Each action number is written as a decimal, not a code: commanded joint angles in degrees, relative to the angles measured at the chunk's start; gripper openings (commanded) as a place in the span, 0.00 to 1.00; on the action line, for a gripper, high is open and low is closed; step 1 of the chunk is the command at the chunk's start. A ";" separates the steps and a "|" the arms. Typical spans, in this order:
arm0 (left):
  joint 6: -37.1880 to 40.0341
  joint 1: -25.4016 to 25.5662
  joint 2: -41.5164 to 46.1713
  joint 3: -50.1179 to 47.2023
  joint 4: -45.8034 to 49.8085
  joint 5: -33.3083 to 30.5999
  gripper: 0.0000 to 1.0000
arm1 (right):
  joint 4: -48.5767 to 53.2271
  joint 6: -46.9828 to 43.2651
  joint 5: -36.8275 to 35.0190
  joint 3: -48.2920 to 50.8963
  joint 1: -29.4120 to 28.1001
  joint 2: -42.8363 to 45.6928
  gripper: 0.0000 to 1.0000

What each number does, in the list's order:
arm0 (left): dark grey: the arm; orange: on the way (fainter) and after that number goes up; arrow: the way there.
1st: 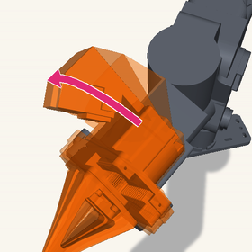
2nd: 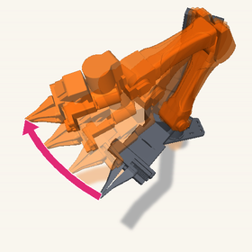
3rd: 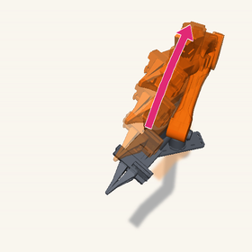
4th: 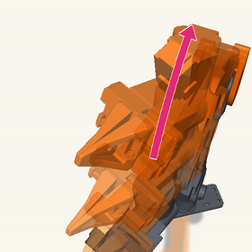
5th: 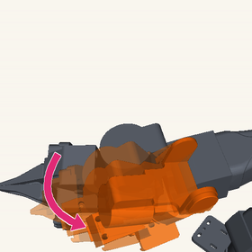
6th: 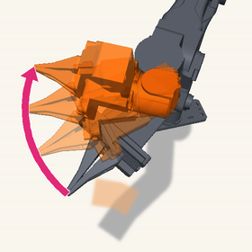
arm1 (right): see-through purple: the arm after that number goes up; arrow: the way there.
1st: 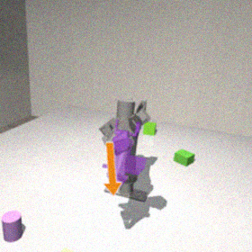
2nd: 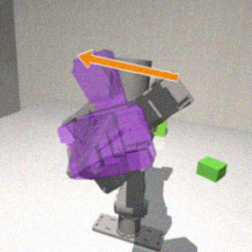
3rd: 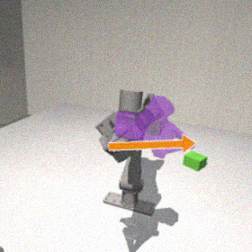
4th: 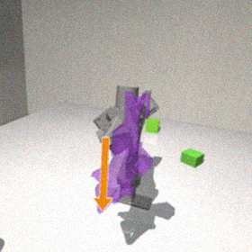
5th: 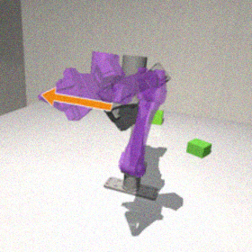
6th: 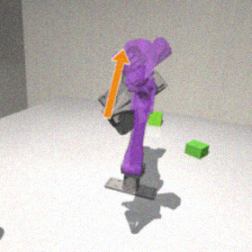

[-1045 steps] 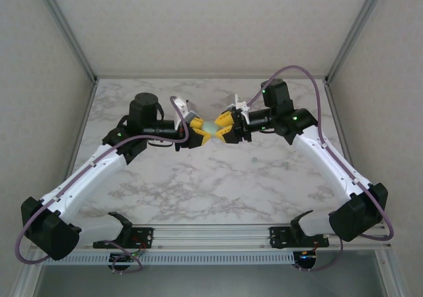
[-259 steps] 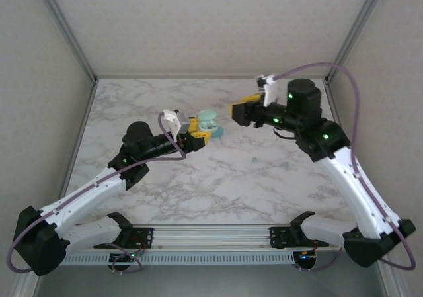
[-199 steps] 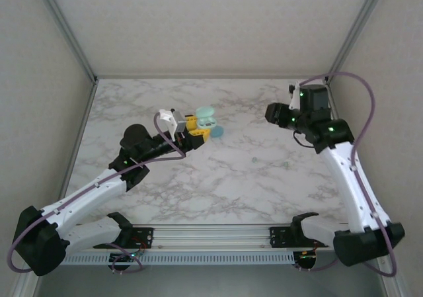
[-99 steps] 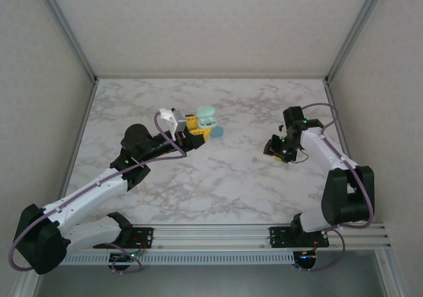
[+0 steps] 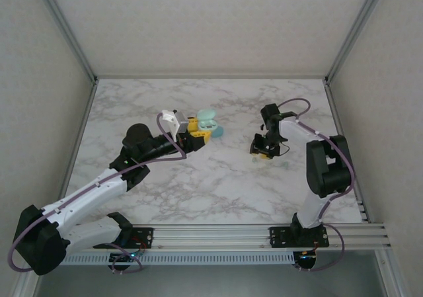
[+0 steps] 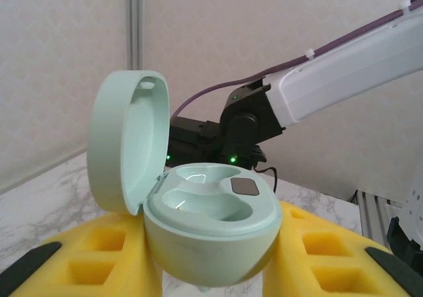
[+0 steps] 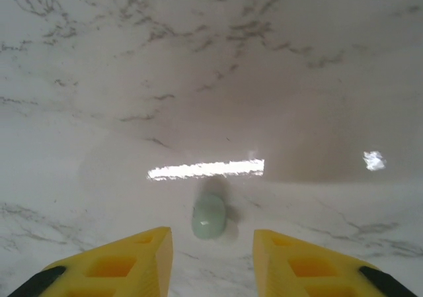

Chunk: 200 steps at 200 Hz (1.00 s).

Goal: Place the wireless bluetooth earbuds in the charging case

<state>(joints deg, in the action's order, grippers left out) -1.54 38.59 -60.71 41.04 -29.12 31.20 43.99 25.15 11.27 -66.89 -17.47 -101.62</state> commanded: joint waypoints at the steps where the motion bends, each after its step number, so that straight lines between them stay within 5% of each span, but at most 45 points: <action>1: 0.97 0.35 1.63 2.21 0.80 1.14 0.22 | 1.32 0.51 -2.58 -2.41 -1.30 -2.05 0.37; 200: 1.89 0.35 2.68 2.29 2.93 0.75 0.22 | 4.63 -0.49 -7.66 -5.36 -4.68 -7.62 0.27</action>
<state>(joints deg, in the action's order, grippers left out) -0.25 38.59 -59.13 41.56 -26.22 31.18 46.70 25.06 5.10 -70.63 -21.50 -108.29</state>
